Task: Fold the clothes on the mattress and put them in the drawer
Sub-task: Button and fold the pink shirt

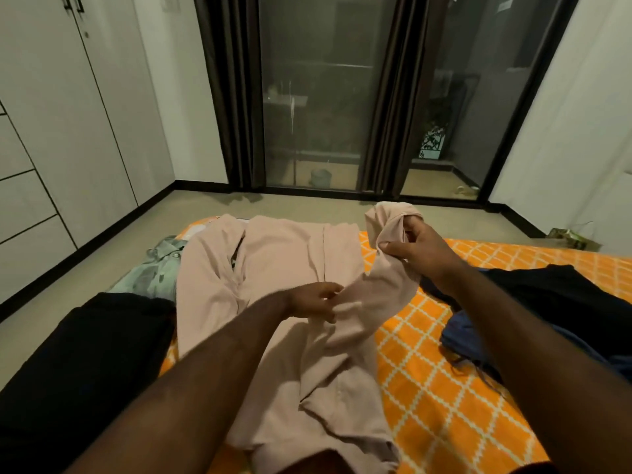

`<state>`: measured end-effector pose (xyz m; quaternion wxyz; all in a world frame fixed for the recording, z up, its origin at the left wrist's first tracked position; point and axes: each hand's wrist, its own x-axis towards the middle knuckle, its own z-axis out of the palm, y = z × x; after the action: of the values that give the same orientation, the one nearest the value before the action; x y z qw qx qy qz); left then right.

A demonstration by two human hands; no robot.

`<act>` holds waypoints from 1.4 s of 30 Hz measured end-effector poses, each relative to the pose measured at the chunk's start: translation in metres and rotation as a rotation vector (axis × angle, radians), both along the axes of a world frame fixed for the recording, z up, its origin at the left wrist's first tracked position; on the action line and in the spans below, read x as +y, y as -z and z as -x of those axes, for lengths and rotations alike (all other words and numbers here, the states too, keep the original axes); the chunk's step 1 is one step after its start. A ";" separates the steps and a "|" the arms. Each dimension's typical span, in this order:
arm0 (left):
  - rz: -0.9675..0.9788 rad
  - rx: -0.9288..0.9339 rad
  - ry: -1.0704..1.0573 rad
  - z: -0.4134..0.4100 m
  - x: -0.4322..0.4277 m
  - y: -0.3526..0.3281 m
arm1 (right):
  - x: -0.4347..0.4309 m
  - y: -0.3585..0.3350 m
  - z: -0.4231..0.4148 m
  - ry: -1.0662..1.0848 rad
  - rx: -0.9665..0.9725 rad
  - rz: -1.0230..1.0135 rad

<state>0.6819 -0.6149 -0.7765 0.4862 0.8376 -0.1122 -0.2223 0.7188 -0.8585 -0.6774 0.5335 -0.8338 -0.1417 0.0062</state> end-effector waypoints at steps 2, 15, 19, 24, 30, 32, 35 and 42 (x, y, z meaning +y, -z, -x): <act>-0.070 0.028 -0.009 -0.005 0.000 0.006 | -0.010 -0.005 -0.010 0.030 -0.065 0.081; -0.089 0.039 -0.321 -0.016 0.032 0.049 | 0.003 0.003 -0.097 0.147 -0.121 0.379; -0.133 0.012 -0.216 -0.028 0.034 0.040 | 0.024 0.010 -0.114 0.103 -0.165 0.385; -0.219 -0.099 -0.142 -0.035 0.037 0.053 | 0.050 0.013 -0.158 0.128 -0.303 0.428; -0.127 -0.032 -0.013 -0.033 0.052 0.069 | 0.084 0.047 -0.198 0.090 -0.100 0.664; -0.096 0.013 0.025 -0.034 0.056 0.066 | 0.091 0.074 -0.203 -0.004 0.064 0.805; -0.029 0.098 0.011 -0.036 0.059 0.066 | 0.090 0.112 -0.186 -0.022 0.300 0.837; 0.052 0.142 -0.180 -0.027 0.051 0.061 | 0.054 0.149 -0.149 0.083 0.263 0.651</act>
<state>0.7088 -0.5634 -0.8373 0.5325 0.8135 -0.0075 -0.2337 0.8674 -0.8046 -0.8261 0.2532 -0.9573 -0.0284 0.1368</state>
